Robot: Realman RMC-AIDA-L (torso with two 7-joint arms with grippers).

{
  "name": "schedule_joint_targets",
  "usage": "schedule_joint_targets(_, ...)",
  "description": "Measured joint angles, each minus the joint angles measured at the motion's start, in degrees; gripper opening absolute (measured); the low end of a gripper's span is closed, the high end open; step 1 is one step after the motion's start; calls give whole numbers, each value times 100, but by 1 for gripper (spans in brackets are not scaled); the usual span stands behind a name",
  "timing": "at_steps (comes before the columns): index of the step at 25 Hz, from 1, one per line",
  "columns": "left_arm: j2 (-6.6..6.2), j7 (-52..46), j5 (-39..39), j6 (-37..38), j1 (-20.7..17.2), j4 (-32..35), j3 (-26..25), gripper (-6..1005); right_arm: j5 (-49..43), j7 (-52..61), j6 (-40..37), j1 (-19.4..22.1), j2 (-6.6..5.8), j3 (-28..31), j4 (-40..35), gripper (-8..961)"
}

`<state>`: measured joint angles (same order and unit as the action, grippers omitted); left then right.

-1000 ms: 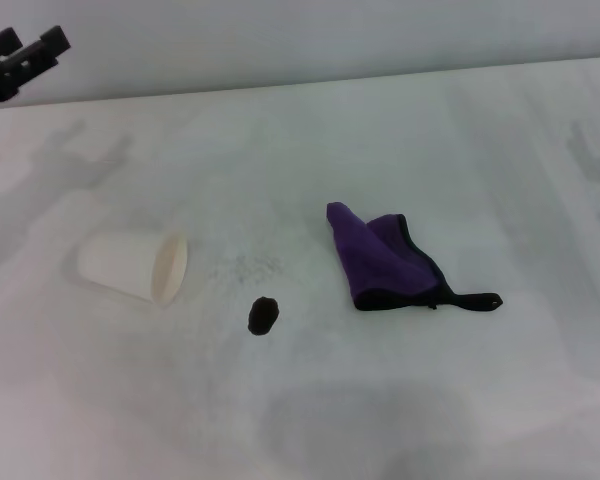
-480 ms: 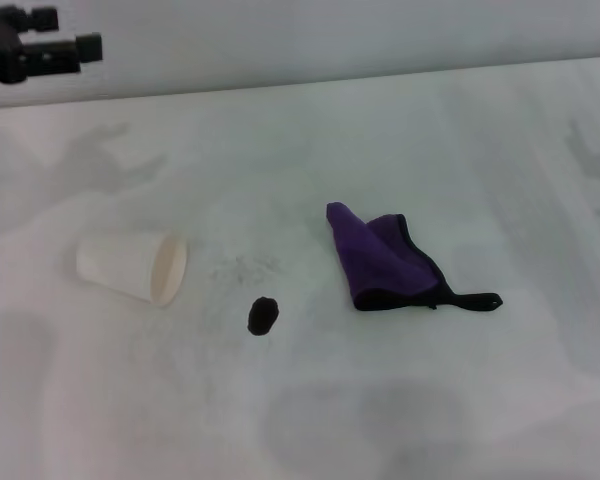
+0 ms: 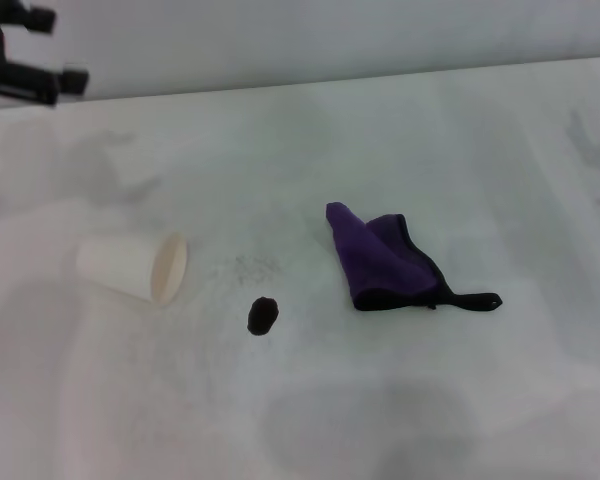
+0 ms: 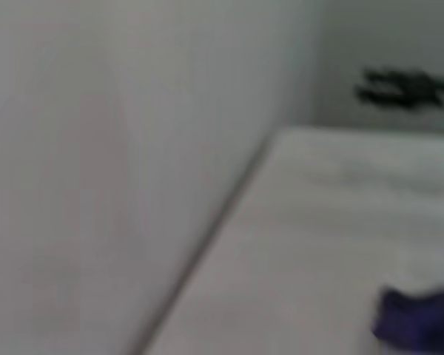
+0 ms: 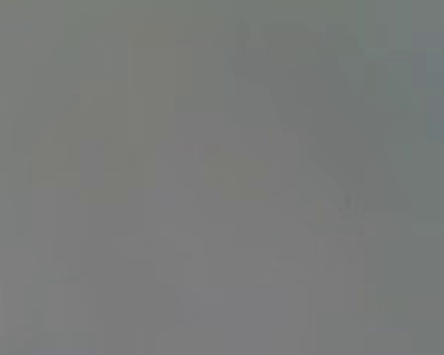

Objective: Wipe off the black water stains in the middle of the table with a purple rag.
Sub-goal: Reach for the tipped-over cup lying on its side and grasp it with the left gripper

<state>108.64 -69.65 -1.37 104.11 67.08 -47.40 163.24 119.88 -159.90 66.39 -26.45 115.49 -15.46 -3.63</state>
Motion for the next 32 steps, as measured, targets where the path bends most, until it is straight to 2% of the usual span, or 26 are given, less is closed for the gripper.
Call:
schedule_joint_targets(7, 190, 345, 2427, 221, 840, -225, 4, 877, 12, 16, -102, -25, 9, 71, 25, 863)
schedule_joint_targets(9, 215, 663, 2702, 300, 947, -379, 5, 877, 30, 15, -103, 0, 18, 191, 119, 863)
schedule_joint_targets(12, 224, 1390, 2979, 332, 1026, -469, 10, 877, 60, 17, -104, 54, 22, 397, 301, 863)
schedule_joint_targets(15, 254, 1677, 3374, 318, 1158, -505, 14, 877, 71, 35, -91, 103, 24, 534, 463, 863)
schedule_joint_targets(17, 411, 1901, 3596, 294, 1267, -607, 16, 877, 71, 23, -96, 115, 28, 540, 541, 863)
schedule_joint_targets(18, 411, 1901, 3596, 294, 1267, -607, 16, 877, 71, 11, -108, 123, 31, 542, 587, 863)
schedule_joint_targets(19, 489, 2035, 3645, 266, 1287, -671, 16, 877, 71, 8, -138, 126, 33, 545, 618, 863)
schedule_joint_targets(23, 926, 2427, 3961, -120, 1415, -978, 15, 877, 70, 9, -214, 132, 35, 550, 751, 862)
schedule_joint_targets(25, 1046, 2424, 4130, -321, 1460, -979, 10, 877, 60, 7, -191, 132, 35, 551, 837, 862)
schedule_joint_targets(32, 1033, 2418, 3981, -691, 1350, -390, 3, 877, 48, -1, -202, 211, 39, 553, 990, 862)
